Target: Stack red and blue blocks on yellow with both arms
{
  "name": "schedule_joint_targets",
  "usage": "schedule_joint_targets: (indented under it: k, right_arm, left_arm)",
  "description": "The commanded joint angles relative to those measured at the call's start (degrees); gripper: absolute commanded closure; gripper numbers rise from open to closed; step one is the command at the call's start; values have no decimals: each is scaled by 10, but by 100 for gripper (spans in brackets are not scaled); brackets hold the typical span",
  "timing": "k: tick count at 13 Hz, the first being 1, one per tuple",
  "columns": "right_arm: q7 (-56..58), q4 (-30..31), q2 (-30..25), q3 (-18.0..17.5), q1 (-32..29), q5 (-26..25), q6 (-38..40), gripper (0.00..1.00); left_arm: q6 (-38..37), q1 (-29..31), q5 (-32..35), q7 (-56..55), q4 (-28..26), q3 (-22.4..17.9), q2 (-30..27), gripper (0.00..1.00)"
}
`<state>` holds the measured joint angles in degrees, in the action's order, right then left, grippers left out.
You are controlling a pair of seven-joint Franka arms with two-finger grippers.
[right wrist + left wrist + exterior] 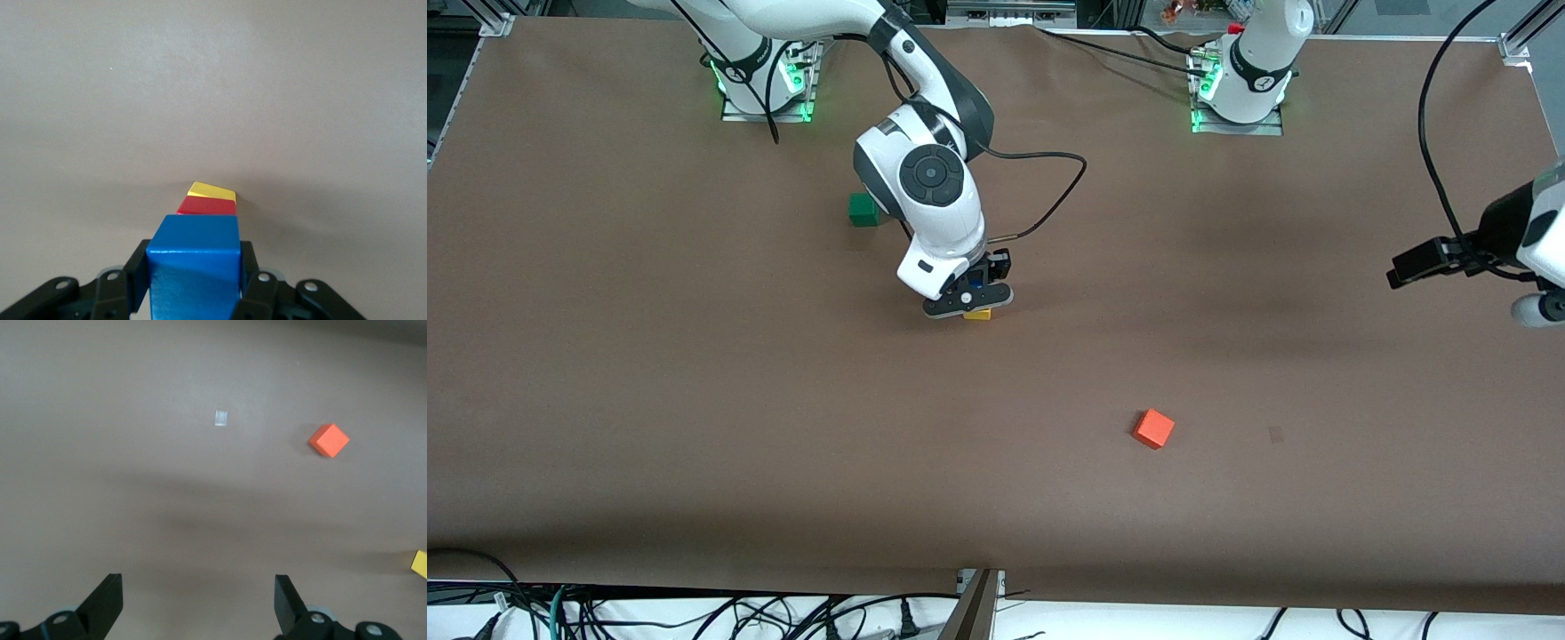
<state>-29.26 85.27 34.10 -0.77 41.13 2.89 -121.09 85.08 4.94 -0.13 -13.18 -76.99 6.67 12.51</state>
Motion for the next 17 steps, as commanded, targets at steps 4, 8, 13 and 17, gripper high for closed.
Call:
schedule_joint_targets:
  k: [4,8,13,17]
  right_arm:
    - [-37,-10,11,1,11,-18,5,70]
    - [-38,1,12,1,10,-18,4,70]
    - [-39,2,12,1,11,-18,2,70]
    - [-39,6,16,1,11,-19,-1,70]
  left_arm:
    - [48,-3,7,72,-89,-22,-58,0]
    - [46,-1,9,73,-93,-22,-57,0]
    - [47,5,9,73,-74,-22,-36,0]
    - [47,6,7,74,-74,-22,-32,0]
